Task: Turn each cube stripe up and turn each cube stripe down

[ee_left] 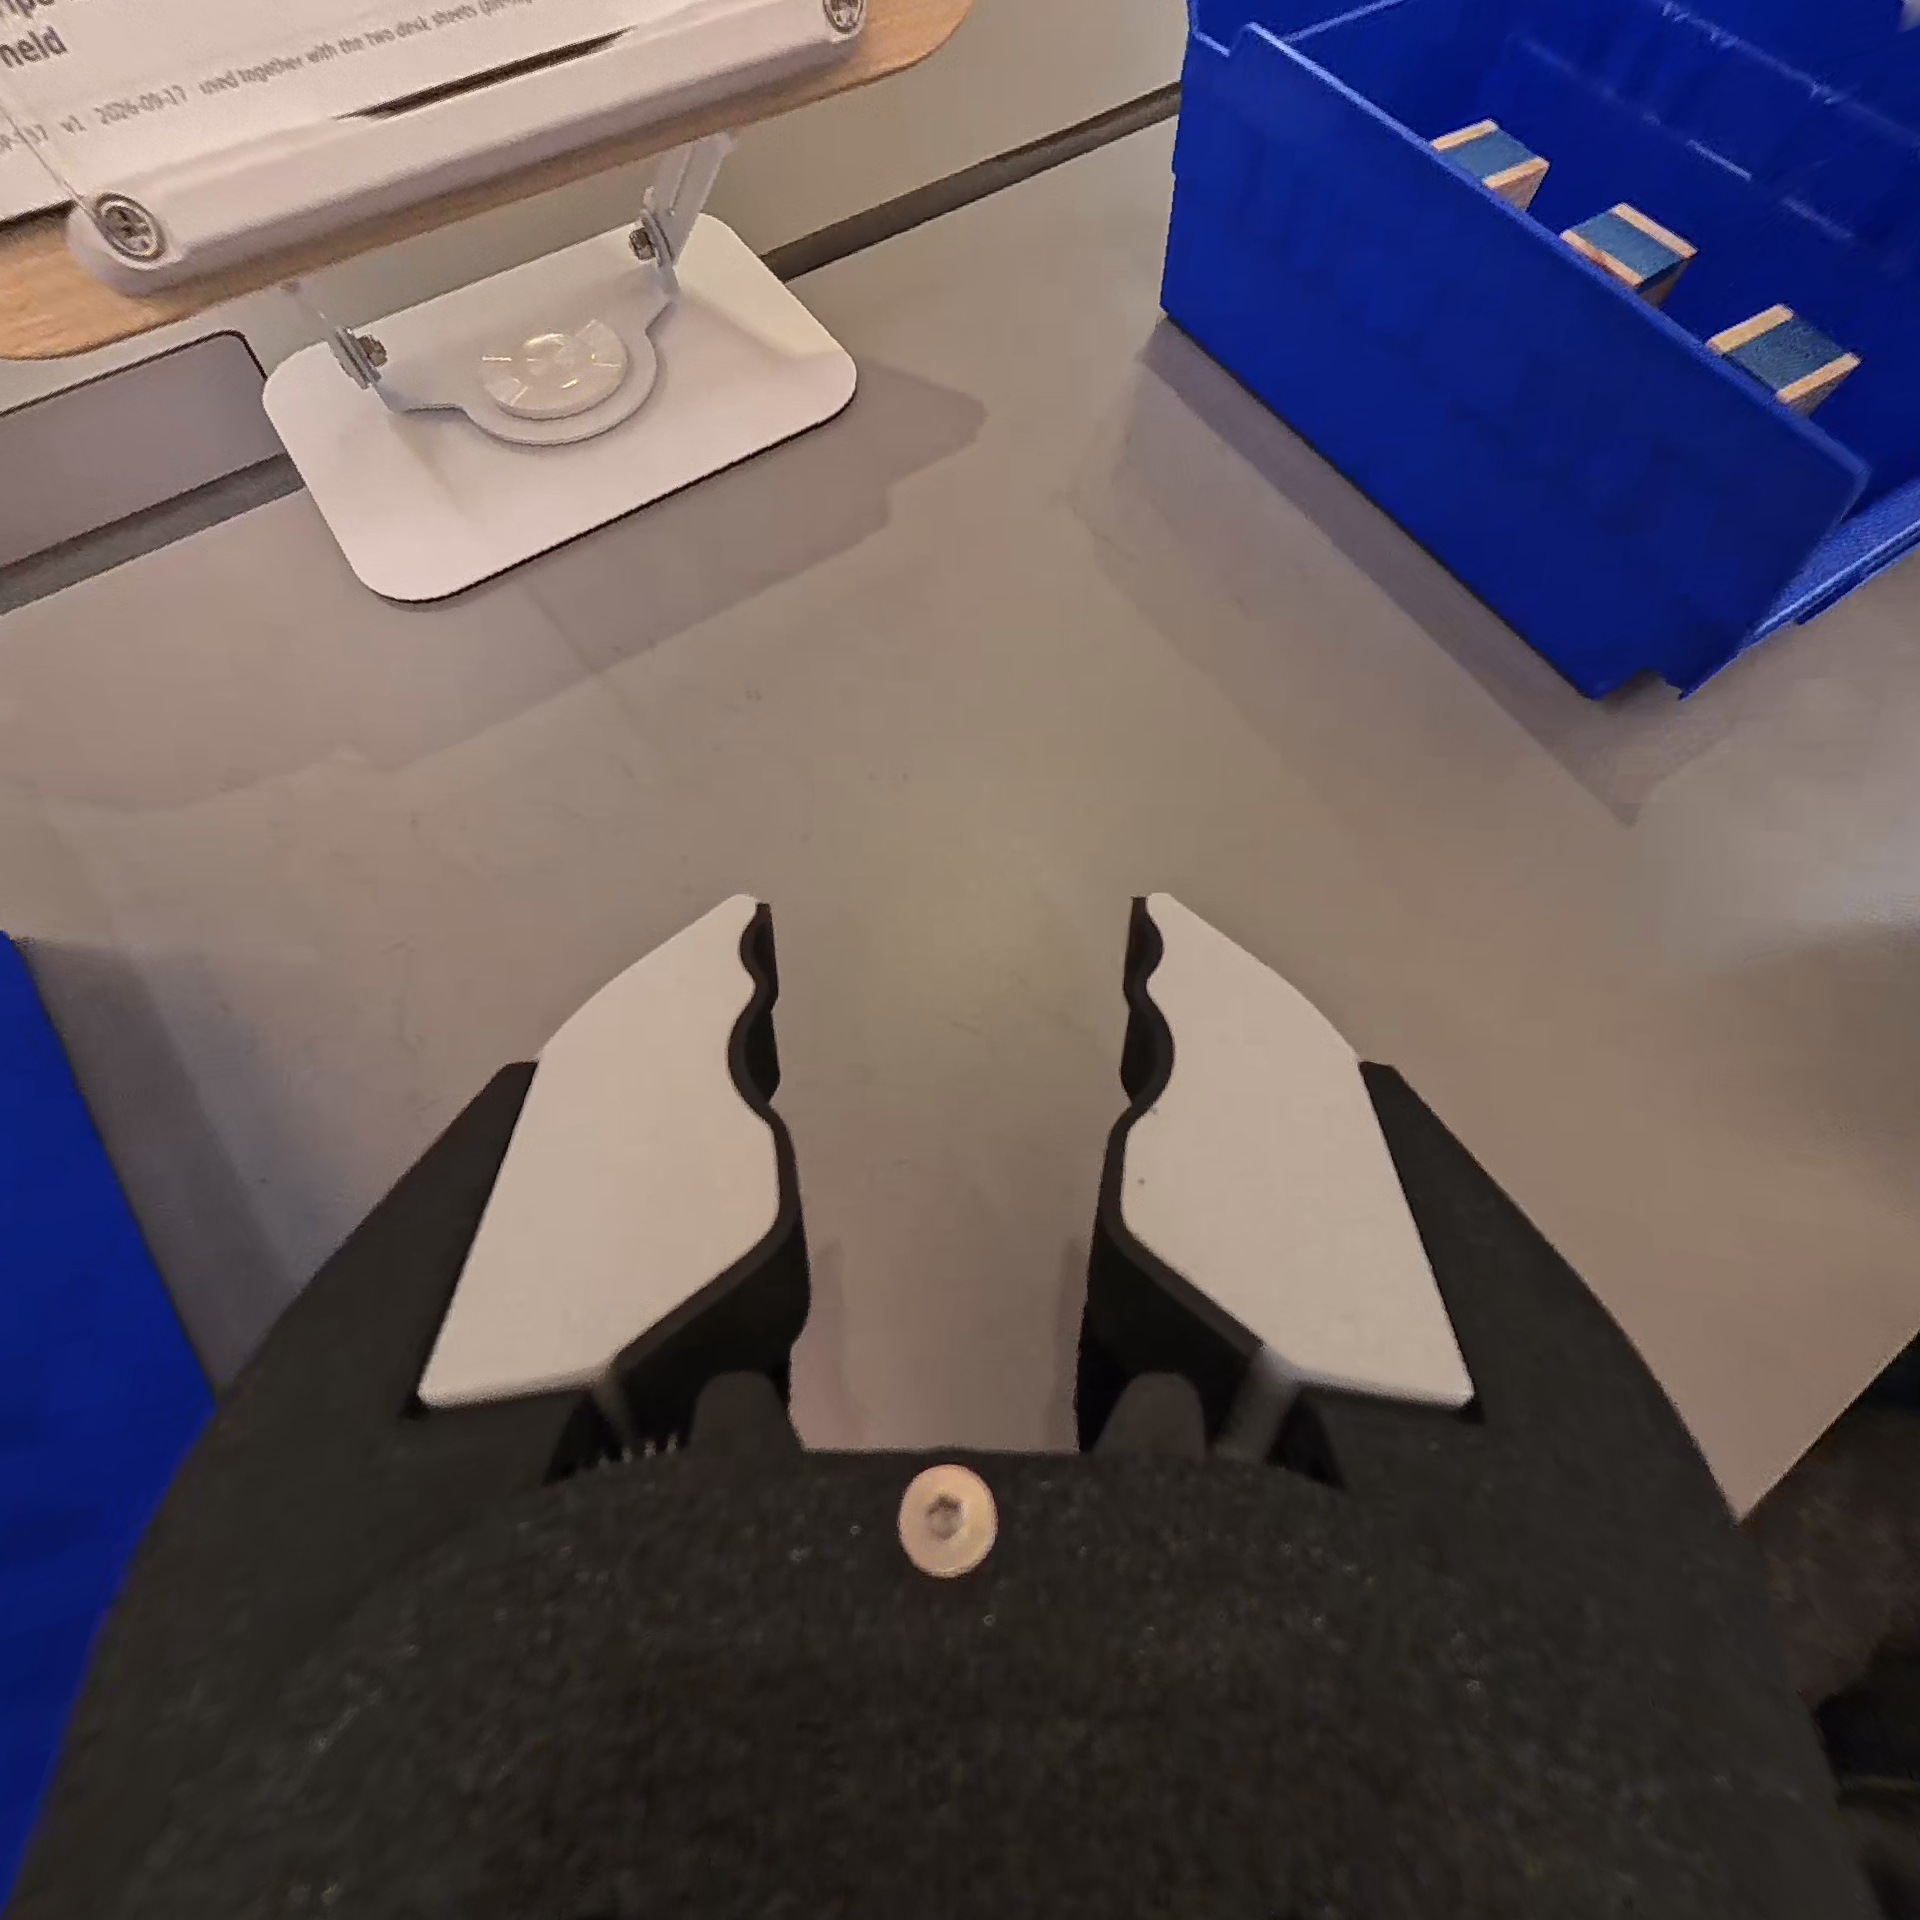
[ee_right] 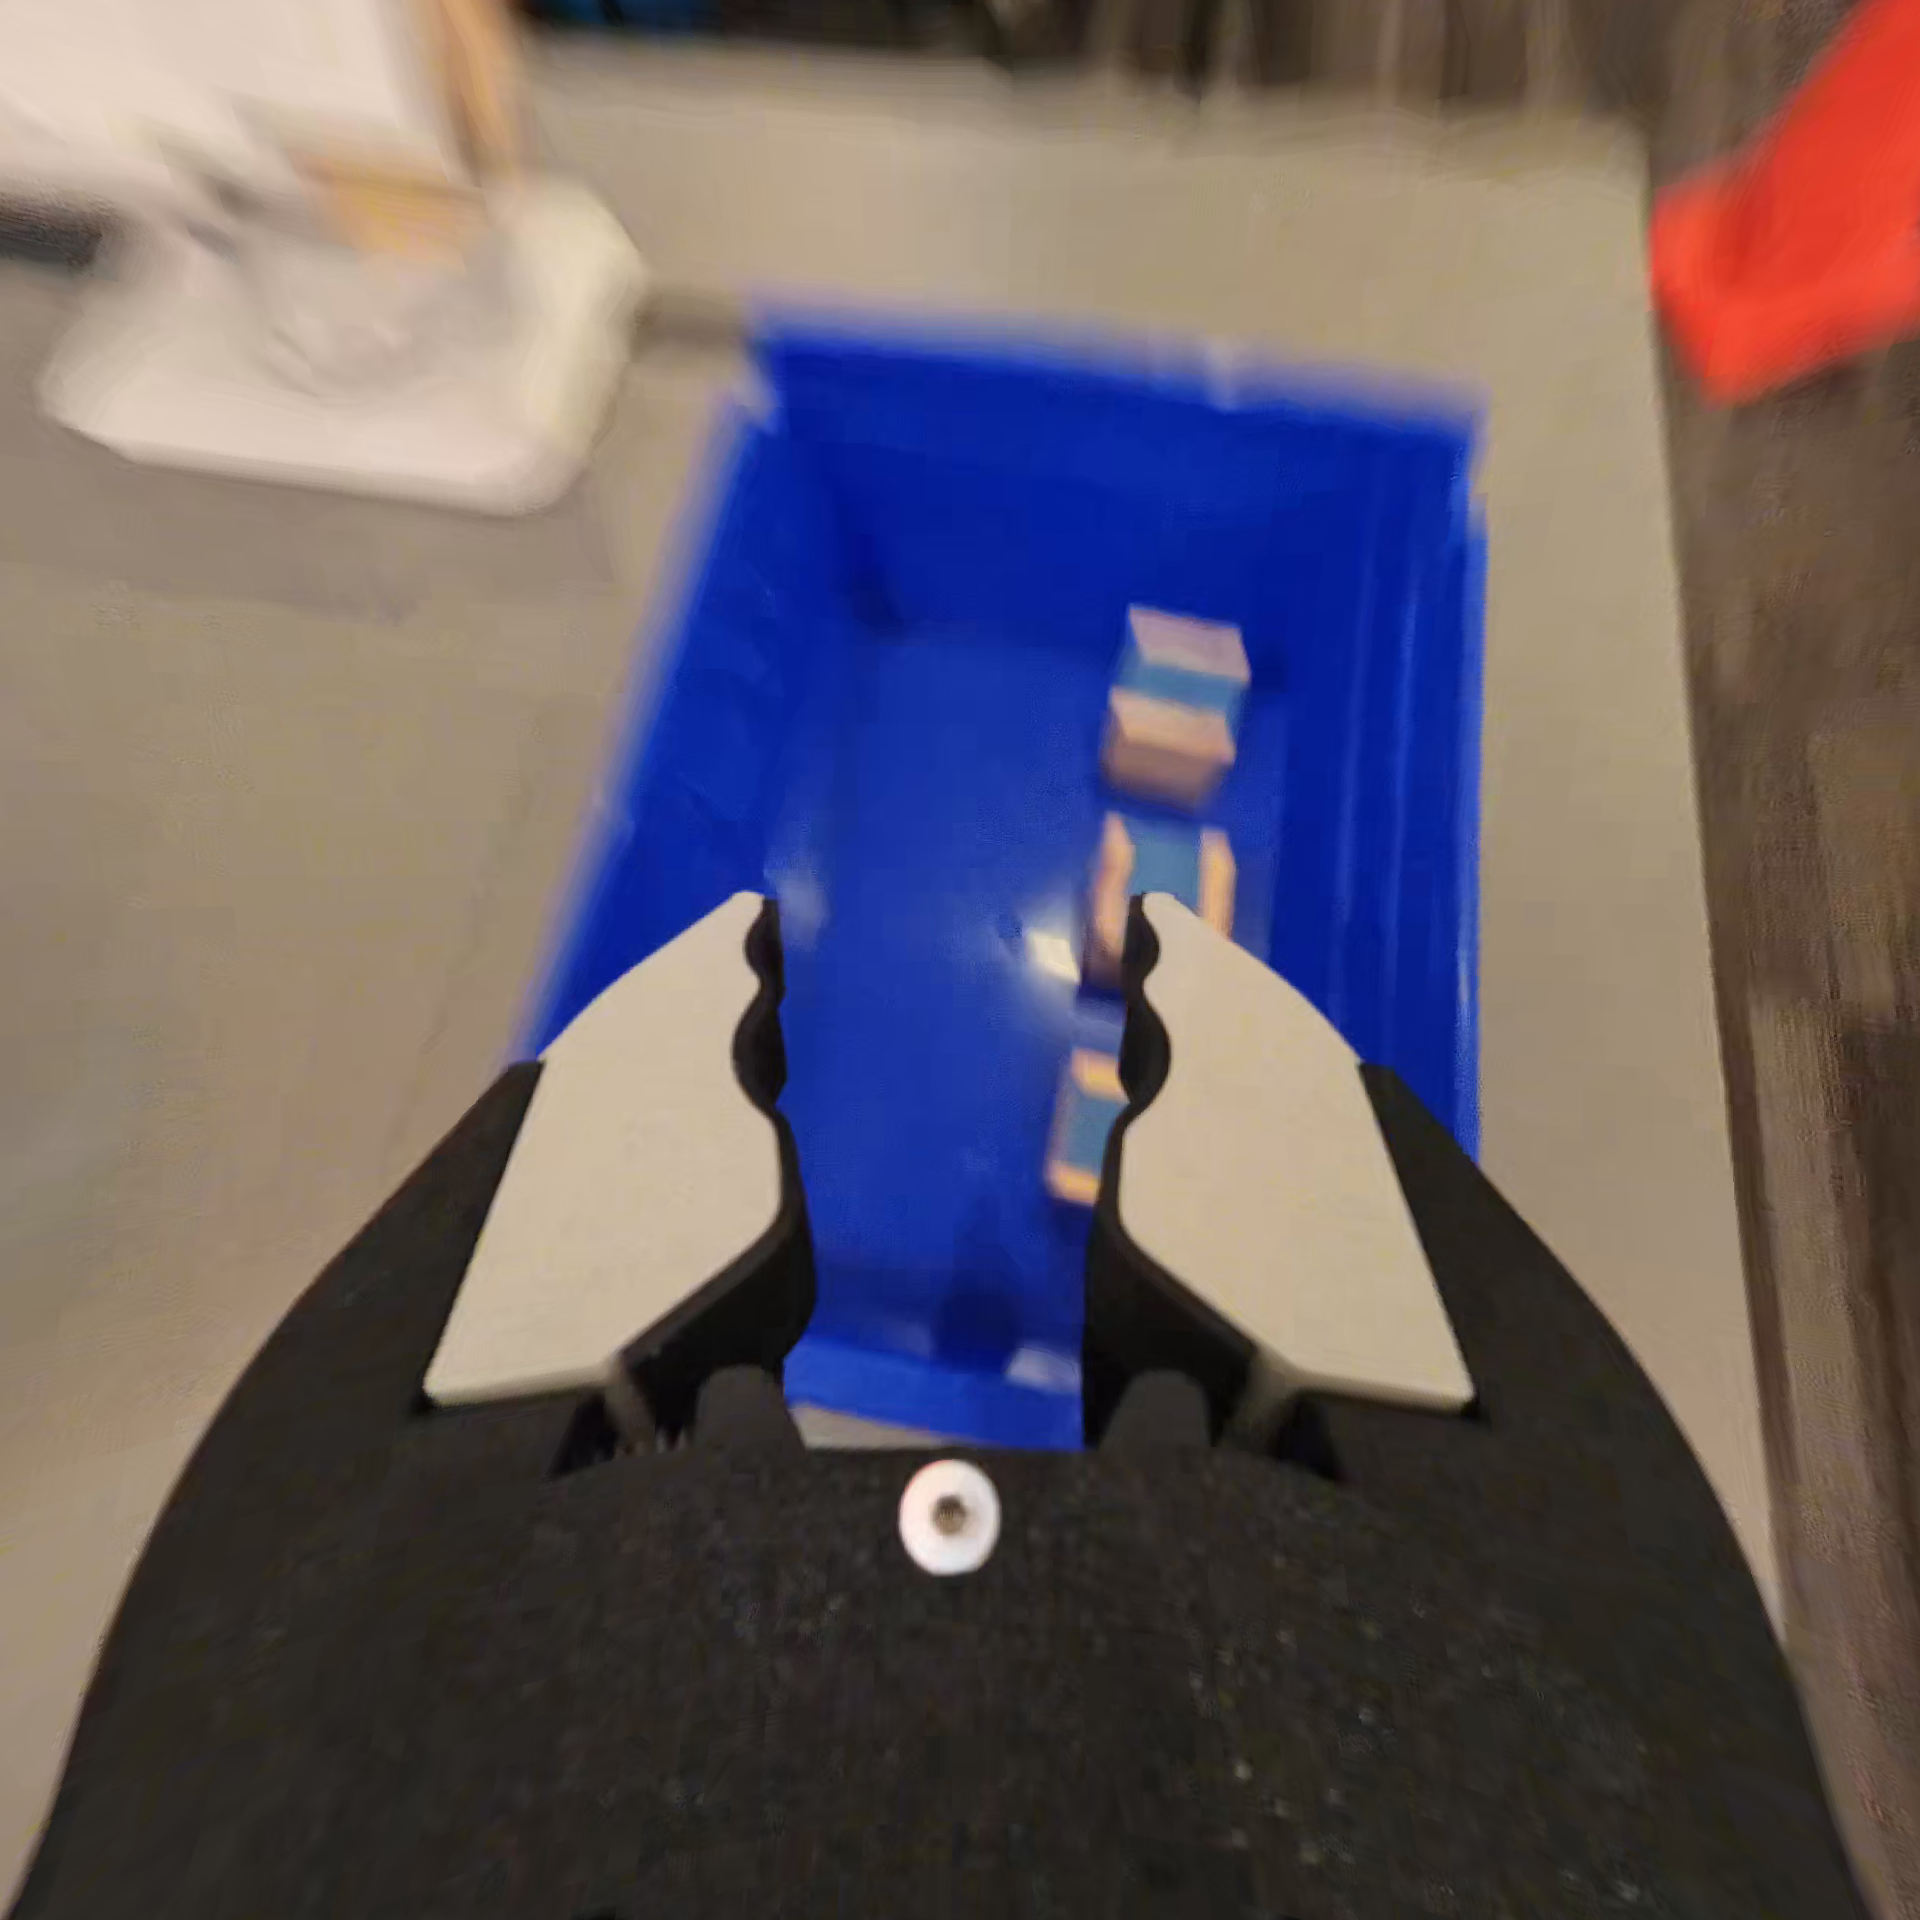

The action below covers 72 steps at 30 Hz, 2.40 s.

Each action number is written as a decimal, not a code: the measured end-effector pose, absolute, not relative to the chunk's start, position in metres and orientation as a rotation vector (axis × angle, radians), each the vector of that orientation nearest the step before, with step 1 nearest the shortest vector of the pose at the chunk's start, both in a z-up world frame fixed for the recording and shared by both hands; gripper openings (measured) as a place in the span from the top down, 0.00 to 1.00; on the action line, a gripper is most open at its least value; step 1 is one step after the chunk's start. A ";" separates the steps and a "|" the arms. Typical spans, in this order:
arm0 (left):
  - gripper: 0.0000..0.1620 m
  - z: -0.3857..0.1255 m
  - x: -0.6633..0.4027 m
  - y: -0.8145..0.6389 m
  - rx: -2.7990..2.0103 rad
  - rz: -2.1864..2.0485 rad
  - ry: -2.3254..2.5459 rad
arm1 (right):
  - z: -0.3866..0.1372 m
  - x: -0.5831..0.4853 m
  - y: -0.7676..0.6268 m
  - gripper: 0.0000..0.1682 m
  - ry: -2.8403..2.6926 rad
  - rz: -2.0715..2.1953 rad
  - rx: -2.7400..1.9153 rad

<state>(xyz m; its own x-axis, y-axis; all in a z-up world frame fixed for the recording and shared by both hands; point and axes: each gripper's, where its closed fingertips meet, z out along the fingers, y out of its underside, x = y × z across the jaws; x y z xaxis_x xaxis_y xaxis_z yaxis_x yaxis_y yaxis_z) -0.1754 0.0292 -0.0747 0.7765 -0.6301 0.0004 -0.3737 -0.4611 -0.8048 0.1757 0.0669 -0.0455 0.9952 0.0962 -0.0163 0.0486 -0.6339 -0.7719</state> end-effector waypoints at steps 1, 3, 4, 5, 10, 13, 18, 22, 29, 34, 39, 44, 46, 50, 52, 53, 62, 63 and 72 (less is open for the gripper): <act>0.60 -0.075 -0.176 0.029 -2.109 -0.396 0.736 | -0.015 0.153 0.067 0.62 -0.174 0.109 -2.090; 0.59 -0.076 -0.177 0.030 -2.124 -0.422 0.715 | 0.033 0.105 0.059 0.58 -0.239 0.205 -1.773; 0.59 -0.077 -0.180 0.031 -2.133 -0.421 0.700 | 0.048 0.082 0.052 0.60 -0.248 0.265 -1.647; 0.59 -0.078 -0.183 0.033 -2.141 -0.419 0.684 | 0.053 0.058 0.045 0.65 -0.265 0.330 -1.555; 0.59 -0.075 -0.189 0.035 -2.155 -0.473 0.647 | -0.019 -0.033 0.036 0.62 -0.287 0.568 -1.550; 0.59 -0.071 -0.193 0.036 -2.160 -0.504 0.627 | -0.050 -0.053 0.032 0.63 -0.309 0.556 -1.534; 0.59 -0.067 -0.204 0.040 -2.172 -0.501 0.606 | -0.063 -0.066 0.029 0.65 -0.387 0.541 -1.552; 0.60 -0.040 -0.246 0.051 -2.154 -0.400 0.548 | -0.066 -0.066 0.028 0.67 -0.421 0.505 -1.536; 0.61 -0.039 -0.422 0.076 -2.484 -0.172 0.246 | -0.069 -0.070 0.027 0.67 -0.457 0.517 -1.539; 0.61 -0.098 -0.479 0.112 -2.702 -0.253 0.075 | -0.071 -0.069 0.026 0.67 -0.470 0.525 -1.543; 0.61 -0.136 -0.512 0.134 -2.785 -0.161 -0.035 | -0.073 -0.065 0.029 0.67 -0.460 0.529 -1.552; 0.63 -0.148 -0.526 0.142 -2.802 -0.033 -0.065 | -0.077 -0.063 0.032 0.67 -0.466 0.528 -1.569; 0.62 -0.157 -0.531 0.139 -2.848 0.026 -0.058 | -0.078 -0.063 0.033 0.67 -0.466 0.530 -1.577; 0.62 -0.161 -0.532 0.141 -2.826 0.061 -0.044 | -0.080 -0.063 0.033 0.68 -0.473 0.524 -1.582; 0.62 -0.165 -0.529 0.145 -2.829 0.017 -0.061 | -0.082 -0.065 0.033 0.68 -0.476 0.535 -1.590; 0.61 -0.169 -0.527 0.145 -2.847 0.002 -0.057 | -0.083 -0.066 0.033 0.68 -0.479 0.539 -1.594; 0.73 -0.120 -0.504 0.147 -2.640 -0.167 0.011 | -0.083 -0.064 0.033 0.69 -0.477 0.546 -1.596; 0.73 -0.102 -0.492 0.141 -2.591 -0.234 0.030 | -0.083 -0.064 0.034 0.69 -0.474 0.553 -1.597; 0.73 -0.013 -0.389 0.077 -2.365 -0.294 0.271 | -0.081 -0.064 0.033 0.70 -0.475 0.543 -1.586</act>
<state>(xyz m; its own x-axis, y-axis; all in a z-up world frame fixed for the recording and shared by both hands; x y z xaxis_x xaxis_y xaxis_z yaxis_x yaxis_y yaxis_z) -0.3886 0.0772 -0.0130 0.9517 -0.2764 0.1337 -0.1103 -0.7143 -0.6911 -0.0636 0.0331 -0.0806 0.7994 0.5974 -0.0634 -0.0167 -0.0834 -0.9964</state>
